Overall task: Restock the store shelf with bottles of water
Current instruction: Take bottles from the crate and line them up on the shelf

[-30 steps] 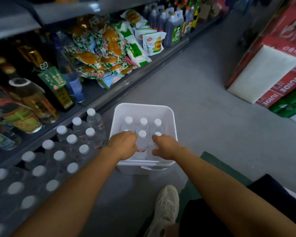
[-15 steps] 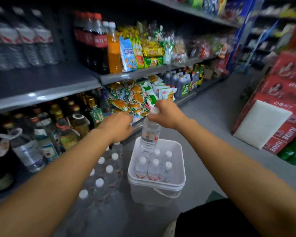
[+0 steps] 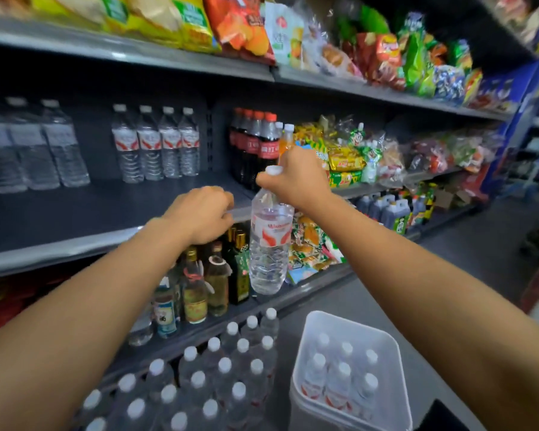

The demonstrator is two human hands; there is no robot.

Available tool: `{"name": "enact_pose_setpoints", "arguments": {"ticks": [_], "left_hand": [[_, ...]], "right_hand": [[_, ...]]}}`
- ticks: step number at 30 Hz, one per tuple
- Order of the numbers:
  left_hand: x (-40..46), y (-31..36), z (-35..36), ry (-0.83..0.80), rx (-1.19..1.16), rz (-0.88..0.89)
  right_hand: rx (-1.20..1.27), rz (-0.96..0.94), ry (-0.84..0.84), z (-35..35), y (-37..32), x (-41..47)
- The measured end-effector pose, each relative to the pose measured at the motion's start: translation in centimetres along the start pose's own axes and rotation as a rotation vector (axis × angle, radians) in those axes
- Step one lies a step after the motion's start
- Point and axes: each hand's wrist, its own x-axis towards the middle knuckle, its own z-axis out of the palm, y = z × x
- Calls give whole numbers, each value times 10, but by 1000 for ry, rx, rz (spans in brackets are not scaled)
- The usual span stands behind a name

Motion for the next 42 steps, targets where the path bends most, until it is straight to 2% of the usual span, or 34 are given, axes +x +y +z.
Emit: {"name": "enact_pose_setpoints", "arguments": {"ticks": [8, 16, 20, 29, 42], "left_hand": [[34, -84, -7, 37, 32, -87], [81, -151, 4, 67, 84, -130], [104, -175, 21, 46, 105, -142], [154, -213, 60, 1, 100, -156], [214, -246, 119, -1, 146, -141]], "right_hand": [[15, -127, -19, 31, -37, 88], [-194, -277, -280, 67, -75, 187], [-248, -309, -349, 103, -73, 224], [-104, -288, -352, 166, -65, 294], [-99, -366, -302, 241, -43, 361]]}}
